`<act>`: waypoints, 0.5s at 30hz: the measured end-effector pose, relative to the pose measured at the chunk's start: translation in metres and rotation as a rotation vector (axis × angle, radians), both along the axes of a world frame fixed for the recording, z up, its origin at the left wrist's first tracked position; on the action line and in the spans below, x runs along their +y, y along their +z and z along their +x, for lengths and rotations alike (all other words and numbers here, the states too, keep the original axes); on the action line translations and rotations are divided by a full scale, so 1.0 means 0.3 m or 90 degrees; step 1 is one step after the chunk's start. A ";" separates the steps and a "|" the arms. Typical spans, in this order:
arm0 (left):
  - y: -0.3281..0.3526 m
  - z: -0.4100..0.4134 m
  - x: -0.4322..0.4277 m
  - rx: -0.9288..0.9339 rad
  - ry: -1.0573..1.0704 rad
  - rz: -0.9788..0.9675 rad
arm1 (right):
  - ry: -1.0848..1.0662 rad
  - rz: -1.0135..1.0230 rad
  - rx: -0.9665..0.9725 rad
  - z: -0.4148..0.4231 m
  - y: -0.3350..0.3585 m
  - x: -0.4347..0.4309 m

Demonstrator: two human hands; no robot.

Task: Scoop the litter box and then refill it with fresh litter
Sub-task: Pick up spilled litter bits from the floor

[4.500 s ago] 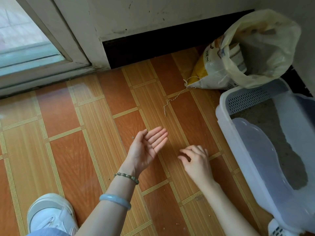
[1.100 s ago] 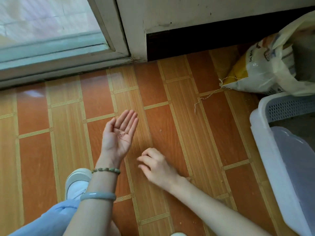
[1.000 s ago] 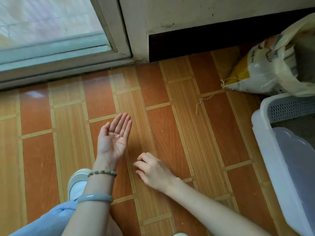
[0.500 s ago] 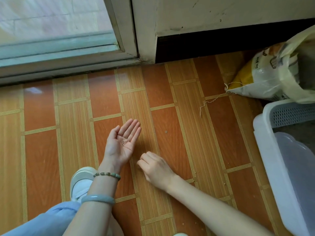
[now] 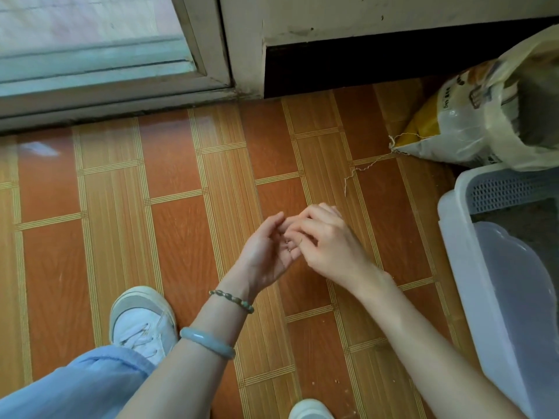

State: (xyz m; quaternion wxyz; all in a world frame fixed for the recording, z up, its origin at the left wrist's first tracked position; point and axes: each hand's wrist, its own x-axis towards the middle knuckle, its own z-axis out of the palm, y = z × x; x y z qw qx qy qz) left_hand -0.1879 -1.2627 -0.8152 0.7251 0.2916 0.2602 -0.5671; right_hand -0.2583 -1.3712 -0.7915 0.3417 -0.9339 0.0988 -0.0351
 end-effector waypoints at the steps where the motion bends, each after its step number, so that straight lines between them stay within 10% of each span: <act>1: 0.005 -0.001 -0.011 -0.002 -0.008 -0.005 | -0.019 0.008 -0.017 -0.015 0.005 -0.017; 6: -0.014 -0.017 -0.037 0.021 0.003 -0.005 | -0.179 0.056 -0.063 -0.138 -0.006 -0.112; 15: -0.060 -0.034 -0.022 0.043 0.034 0.028 | -0.075 0.036 0.197 -0.419 -0.201 -0.048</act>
